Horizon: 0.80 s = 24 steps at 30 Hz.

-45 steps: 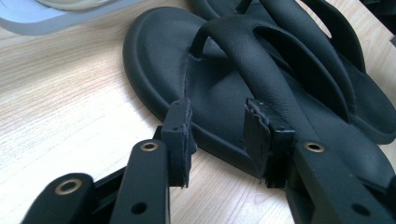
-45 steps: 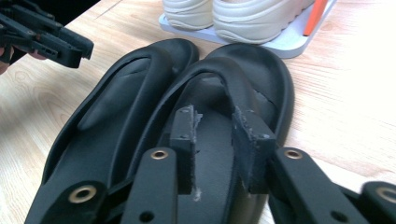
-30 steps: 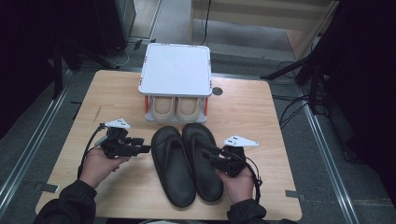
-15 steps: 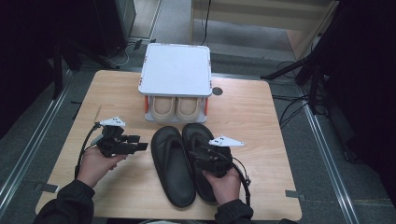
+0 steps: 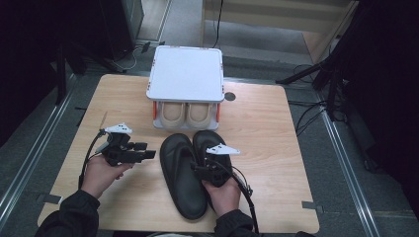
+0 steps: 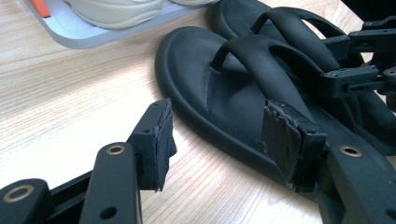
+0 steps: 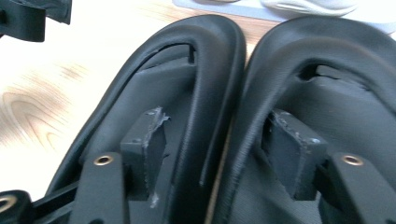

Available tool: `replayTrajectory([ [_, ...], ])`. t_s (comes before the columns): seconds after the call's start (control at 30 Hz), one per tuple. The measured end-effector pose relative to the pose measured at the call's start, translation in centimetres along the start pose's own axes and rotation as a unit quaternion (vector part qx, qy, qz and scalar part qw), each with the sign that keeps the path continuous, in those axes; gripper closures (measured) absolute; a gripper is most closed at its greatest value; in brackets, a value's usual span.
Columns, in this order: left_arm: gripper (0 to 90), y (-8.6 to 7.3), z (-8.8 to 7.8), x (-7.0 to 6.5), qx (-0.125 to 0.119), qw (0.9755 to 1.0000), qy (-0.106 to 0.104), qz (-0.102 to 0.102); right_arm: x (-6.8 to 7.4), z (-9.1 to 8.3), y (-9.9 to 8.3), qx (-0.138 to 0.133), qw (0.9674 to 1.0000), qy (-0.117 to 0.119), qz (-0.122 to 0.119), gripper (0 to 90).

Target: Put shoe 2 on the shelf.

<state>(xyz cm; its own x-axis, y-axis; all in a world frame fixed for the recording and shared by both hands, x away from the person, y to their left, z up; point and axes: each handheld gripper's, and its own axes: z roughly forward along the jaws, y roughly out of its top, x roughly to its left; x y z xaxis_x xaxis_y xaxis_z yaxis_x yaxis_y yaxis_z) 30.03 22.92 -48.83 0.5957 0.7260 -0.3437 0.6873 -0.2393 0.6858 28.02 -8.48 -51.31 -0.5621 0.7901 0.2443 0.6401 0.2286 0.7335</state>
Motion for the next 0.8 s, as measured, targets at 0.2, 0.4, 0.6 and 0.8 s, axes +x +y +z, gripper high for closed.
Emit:
replayTrajectory([
  [0.2,44.1,0.0,0.0,0.1,-0.003,1.0000,0.000,-0.002,0.4,1.0,-0.2,0.009,0.9999,-0.007,-0.001,49.3],
  [0.4,44.1,0.0,0.1,0.2,-0.001,1.0000,0.000,-0.002,0.3,1.2,-0.4,0.005,0.9999,-0.016,0.001,57.1],
  [0.6,44.1,0.1,0.1,0.0,-0.002,1.0000,-0.003,0.000,0.1,1.1,-0.5,0.000,0.9998,-0.016,0.015,68.4],
  [0.8,44.1,0.1,0.2,0.1,-0.003,1.0000,-0.002,-0.001,-0.2,1.0,-0.4,0.000,0.9994,-0.016,0.032,71.2],
])
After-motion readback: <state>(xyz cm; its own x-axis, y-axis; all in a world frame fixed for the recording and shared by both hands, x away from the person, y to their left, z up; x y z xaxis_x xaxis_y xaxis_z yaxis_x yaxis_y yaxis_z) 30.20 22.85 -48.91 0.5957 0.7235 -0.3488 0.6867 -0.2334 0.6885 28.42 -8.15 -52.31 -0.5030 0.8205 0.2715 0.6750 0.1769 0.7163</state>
